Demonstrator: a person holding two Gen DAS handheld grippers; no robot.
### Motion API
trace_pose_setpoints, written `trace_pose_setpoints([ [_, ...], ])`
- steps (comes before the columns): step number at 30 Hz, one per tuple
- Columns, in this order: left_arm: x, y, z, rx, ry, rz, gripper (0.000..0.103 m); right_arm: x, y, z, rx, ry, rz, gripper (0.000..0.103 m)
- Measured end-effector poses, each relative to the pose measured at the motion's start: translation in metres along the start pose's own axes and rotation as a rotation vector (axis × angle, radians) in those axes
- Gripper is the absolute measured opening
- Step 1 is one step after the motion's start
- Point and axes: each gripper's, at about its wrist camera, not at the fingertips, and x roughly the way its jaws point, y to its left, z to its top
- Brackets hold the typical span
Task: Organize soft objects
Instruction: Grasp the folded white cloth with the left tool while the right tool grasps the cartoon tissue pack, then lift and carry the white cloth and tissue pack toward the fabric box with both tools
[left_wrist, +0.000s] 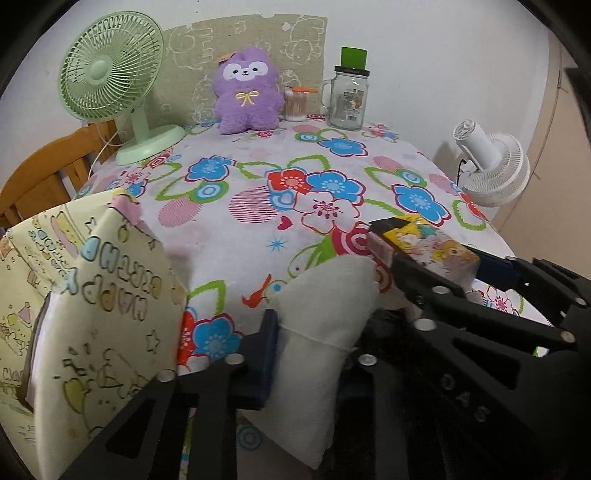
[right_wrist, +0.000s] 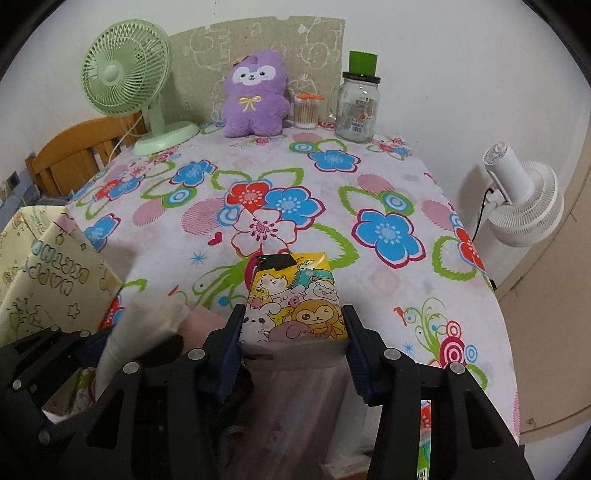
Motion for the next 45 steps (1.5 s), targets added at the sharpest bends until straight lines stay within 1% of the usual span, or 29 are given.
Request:
trace_pose_setpoints([
  [3,-0.005,0.001,0.000,0.003,0.000,0.014,0.014,-0.008,-0.001,-0.001,0.008,-0.011,0.001,0.053],
  [12,-0.033,0.000,0.004,0.021,-0.046,0.051,0.012,-0.039,-0.003,-0.003,0.031,-0.059,0.006,0.053],
  [20,-0.063,-0.004,0.006,0.024,-0.096,0.041,0.012,-0.072,-0.002,-0.007,0.036,-0.106,-0.006,0.053],
  [36,-0.117,-0.018,-0.004,0.033,-0.173,-0.001,0.012,-0.130,-0.006,-0.022,0.070,-0.183,-0.035,0.054],
  [45,-0.140,-0.019,-0.008,0.044,-0.205,-0.011,0.012,-0.154,-0.005,-0.027,0.080,-0.211,-0.028,0.054],
])
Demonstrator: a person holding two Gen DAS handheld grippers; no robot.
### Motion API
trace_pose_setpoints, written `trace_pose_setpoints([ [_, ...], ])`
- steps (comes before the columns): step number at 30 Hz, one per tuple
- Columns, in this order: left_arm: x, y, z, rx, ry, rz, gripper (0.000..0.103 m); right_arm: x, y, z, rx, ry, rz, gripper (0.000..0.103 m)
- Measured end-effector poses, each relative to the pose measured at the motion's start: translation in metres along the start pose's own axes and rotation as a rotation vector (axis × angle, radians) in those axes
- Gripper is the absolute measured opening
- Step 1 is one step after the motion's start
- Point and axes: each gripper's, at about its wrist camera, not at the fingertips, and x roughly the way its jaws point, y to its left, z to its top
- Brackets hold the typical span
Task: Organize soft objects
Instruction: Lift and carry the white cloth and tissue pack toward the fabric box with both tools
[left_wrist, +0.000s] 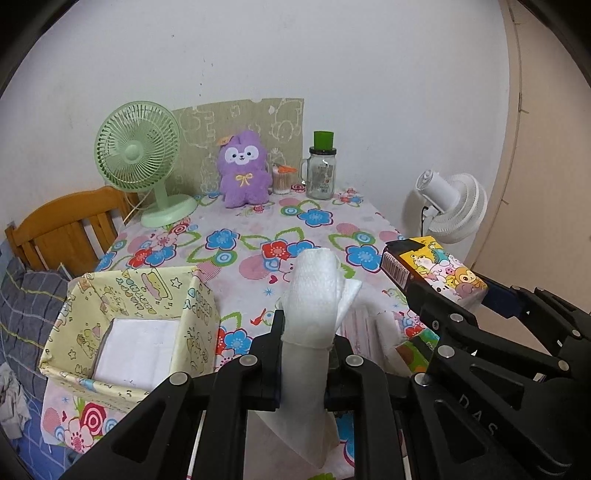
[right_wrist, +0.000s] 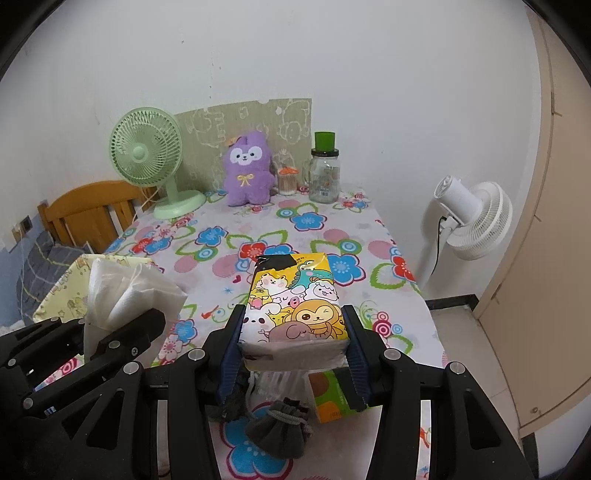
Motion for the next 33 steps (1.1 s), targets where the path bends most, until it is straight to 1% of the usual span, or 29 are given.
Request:
trace_pose_setpoints([
  [7,-0.014,0.002,0.000,-0.004,-0.020,0.001,0.012,-0.014,0.006,0.001,-0.007,-0.020,0.002,0.054],
  [19,-0.030,0.016,0.001,-0.020,-0.041,0.018,0.012,-0.023,0.023,0.007,-0.012,-0.041,0.027,0.054],
  [27,-0.033,0.040,0.003,-0.044,-0.047,0.051,0.012,-0.021,0.049,0.014,-0.035,-0.049,0.048,0.054],
  [33,-0.031,0.059,0.004,-0.054,-0.049,0.061,0.012,-0.013,0.069,0.018,-0.058,-0.045,0.049,0.054],
])
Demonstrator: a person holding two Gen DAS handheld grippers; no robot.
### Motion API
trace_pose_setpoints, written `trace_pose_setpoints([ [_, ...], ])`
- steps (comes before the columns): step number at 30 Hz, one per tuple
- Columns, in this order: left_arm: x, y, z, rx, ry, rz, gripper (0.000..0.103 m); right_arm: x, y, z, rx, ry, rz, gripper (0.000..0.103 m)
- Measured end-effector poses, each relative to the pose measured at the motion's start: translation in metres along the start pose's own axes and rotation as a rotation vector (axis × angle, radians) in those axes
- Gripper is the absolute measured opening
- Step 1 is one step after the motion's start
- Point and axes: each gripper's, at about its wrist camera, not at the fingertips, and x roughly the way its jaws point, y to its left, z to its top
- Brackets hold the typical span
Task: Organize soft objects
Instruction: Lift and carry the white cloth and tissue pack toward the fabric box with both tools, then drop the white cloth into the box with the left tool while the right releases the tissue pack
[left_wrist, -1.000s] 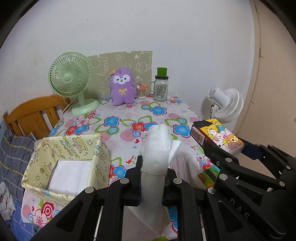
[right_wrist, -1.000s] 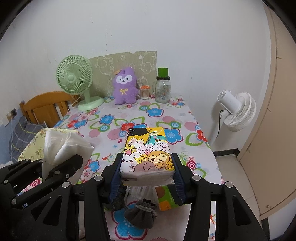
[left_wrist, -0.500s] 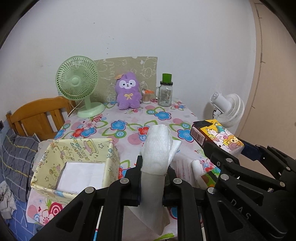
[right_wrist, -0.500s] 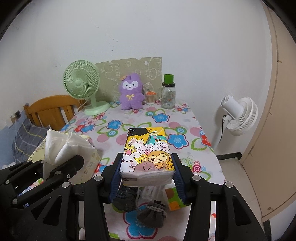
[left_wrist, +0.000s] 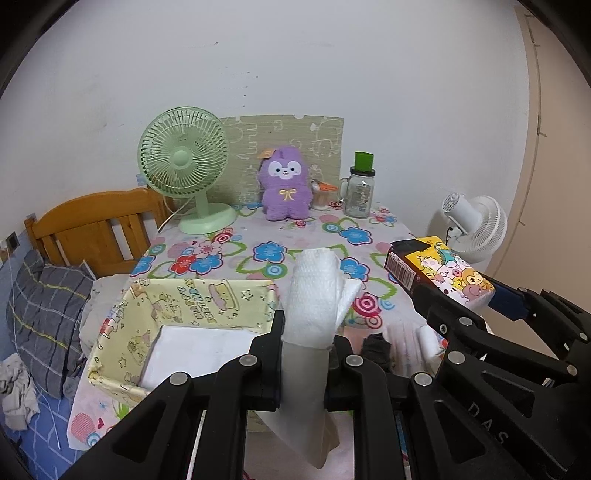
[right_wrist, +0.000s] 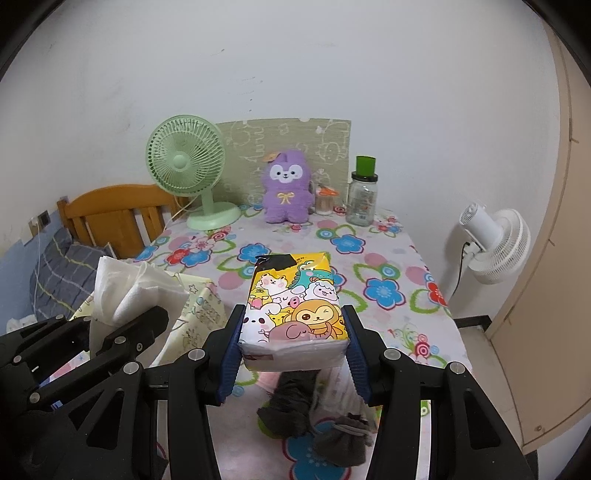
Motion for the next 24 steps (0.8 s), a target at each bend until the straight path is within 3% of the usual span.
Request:
trace_pose_setpoints([
  [24,0.042,0.089,-0.007,-0.056,0.056,0.070,0.013,0.053,0.081,0.014,-0.062,0.038,0.119,0.053],
])
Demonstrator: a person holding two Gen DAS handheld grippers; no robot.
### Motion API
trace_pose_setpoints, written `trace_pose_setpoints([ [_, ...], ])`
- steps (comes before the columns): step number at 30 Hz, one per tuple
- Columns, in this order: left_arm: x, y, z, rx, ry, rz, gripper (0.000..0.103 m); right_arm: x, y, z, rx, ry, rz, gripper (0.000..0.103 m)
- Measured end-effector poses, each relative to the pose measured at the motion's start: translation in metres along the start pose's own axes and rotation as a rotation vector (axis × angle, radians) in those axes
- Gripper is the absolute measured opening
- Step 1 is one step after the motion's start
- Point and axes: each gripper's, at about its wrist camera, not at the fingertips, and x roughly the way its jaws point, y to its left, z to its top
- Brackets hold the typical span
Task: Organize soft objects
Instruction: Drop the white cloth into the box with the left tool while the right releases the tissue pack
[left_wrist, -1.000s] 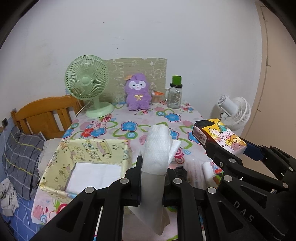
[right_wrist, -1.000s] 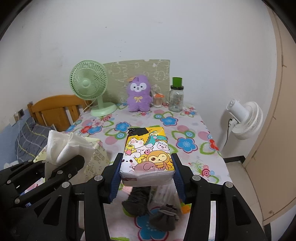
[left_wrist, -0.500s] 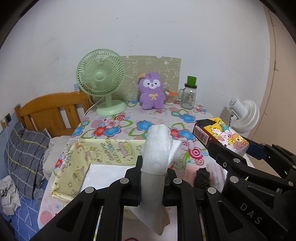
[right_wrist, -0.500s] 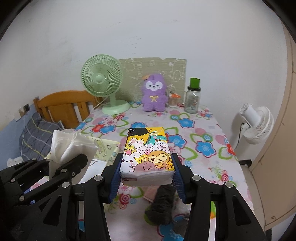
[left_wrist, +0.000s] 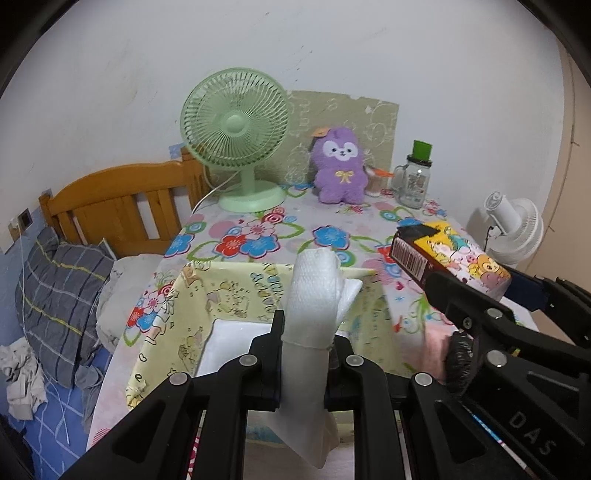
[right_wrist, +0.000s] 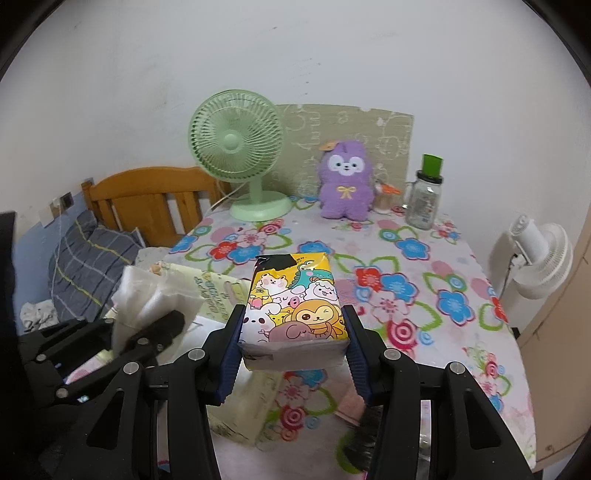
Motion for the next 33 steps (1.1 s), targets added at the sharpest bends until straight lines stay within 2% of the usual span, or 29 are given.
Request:
trace_pose_setpoints([
  [6,0.014,0.016,-0.003,-0.025,0.011,0.029,0.020,0.020,0.018,0.002,-0.032,0.016,0.048,0.054],
  [9,0.020,0.022,-0.006,-0.031,0.013,0.060,0.028,0.032,0.025,0.001,-0.031,0.042,0.073,0.054],
  [14,0.037,0.033,-0.009,-0.045,0.070,0.050,0.036,0.049,0.037,0.001,-0.046,0.064,0.095,0.054],
  [16,0.041,0.037,-0.011,-0.048,0.087,0.052,0.043,0.054,0.040,0.000,-0.046,0.071,0.099,0.054],
  [18,0.044,0.038,-0.012,-0.047,0.098,0.051,0.062,0.060,0.043,-0.001,-0.052,0.082,0.107,0.056],
  [21,0.049,0.037,-0.014,-0.029,0.123,0.034,0.068,0.067,0.048,-0.003,-0.064,0.095,0.093,0.057],
  [22,0.050,0.036,-0.015,-0.027,0.124,0.033,0.069,0.067,0.049,-0.004,-0.065,0.092,0.090,0.064],
  [23,0.049,0.036,-0.015,-0.028,0.121,0.032,0.074,0.067,0.049,-0.004,-0.064,0.093,0.085,0.070],
  [24,0.048,0.036,-0.016,-0.030,0.119,0.034,0.083,0.068,0.047,-0.004,-0.060,0.092,0.071,0.082],
  [25,0.046,0.036,-0.016,-0.028,0.114,0.038,0.087,0.068,0.046,-0.004,-0.058,0.083,0.066,0.086],
  [26,0.045,0.035,-0.015,-0.027,0.108,0.037,0.092,0.067,0.045,-0.004,-0.057,0.076,0.062,0.087],
  [33,0.032,0.026,-0.010,-0.013,0.072,0.043,0.095,0.058,0.034,-0.001,-0.026,0.072,0.020,0.098],
])
